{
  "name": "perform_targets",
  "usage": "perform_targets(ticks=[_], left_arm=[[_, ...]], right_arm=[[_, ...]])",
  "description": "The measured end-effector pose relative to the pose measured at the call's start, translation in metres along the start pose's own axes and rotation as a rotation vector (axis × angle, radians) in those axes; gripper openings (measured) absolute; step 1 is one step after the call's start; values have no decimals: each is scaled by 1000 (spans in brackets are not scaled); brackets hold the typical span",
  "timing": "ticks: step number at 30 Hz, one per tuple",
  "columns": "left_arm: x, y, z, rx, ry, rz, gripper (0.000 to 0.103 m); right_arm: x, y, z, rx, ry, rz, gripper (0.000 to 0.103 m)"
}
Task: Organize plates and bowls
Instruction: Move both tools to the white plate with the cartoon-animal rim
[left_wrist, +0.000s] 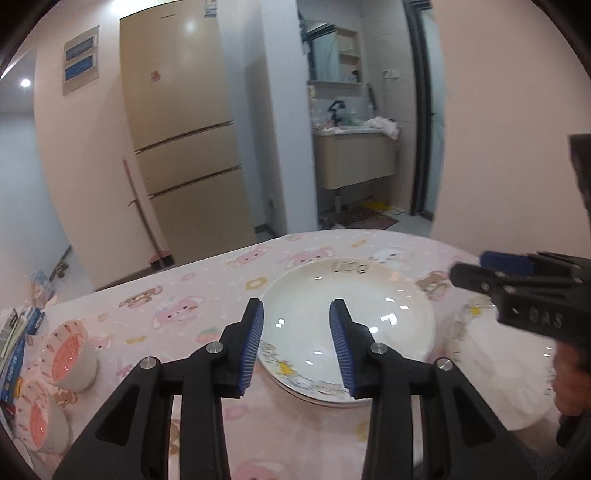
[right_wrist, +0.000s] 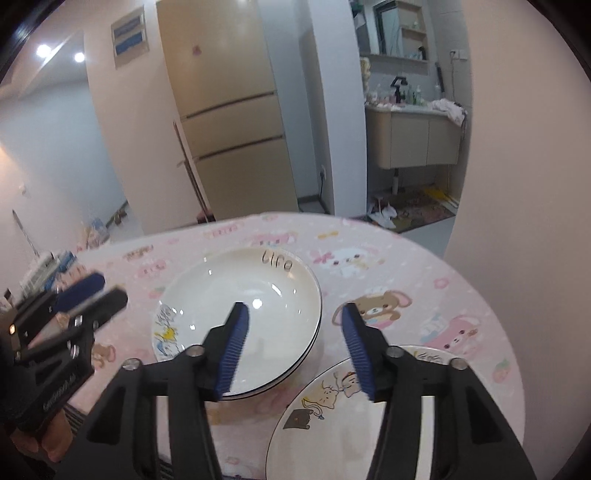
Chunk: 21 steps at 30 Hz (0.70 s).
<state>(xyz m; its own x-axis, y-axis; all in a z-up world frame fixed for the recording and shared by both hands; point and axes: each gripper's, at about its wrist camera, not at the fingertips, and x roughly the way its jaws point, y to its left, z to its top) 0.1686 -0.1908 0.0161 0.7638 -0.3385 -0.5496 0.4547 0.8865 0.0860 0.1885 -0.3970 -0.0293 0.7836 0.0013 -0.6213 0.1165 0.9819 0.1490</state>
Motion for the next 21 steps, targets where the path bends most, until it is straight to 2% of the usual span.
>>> perform_targets(ticks=[2,4,7,9,11,12,13,15,17,18,21], left_arm=[[-22,-9,1,34,-54,17,48],[-42,-15,2,41,-114,26,64],[-66,-21,9,8,-174,-4,75],[-79,-24,13,-15,-204,-33,78],[-92,-31,17,-13,-256,-37,89],[-97,-34,18,-6,-279,-29,98],[-101,-38,19,1,-299,-17,103],[-110,-48,17,10,-320,-11,103],[-111,-54,18,15,-308,-44,103],[-110,-56,18,9,-297,-57,103],[-104,-61,18,-23,-257,-96,103]], right_arm=[[-16,-6,3,5,-32,-4,59],[-36,-15,5,22,-76,-15,60],[-62,-27,6,56,-122,-24,60],[-79,-34,6,67,-149,-24,63],[-93,-39,4,65,-174,-28,69],[-103,-42,3,61,-196,-33,69],[-110,-44,2,57,-209,-34,70],[-122,-48,-1,41,-227,-27,71],[-135,-53,-5,40,-246,-24,83],[-139,-57,-9,43,-254,-21,85],[-145,-67,-14,59,-257,-25,86]])
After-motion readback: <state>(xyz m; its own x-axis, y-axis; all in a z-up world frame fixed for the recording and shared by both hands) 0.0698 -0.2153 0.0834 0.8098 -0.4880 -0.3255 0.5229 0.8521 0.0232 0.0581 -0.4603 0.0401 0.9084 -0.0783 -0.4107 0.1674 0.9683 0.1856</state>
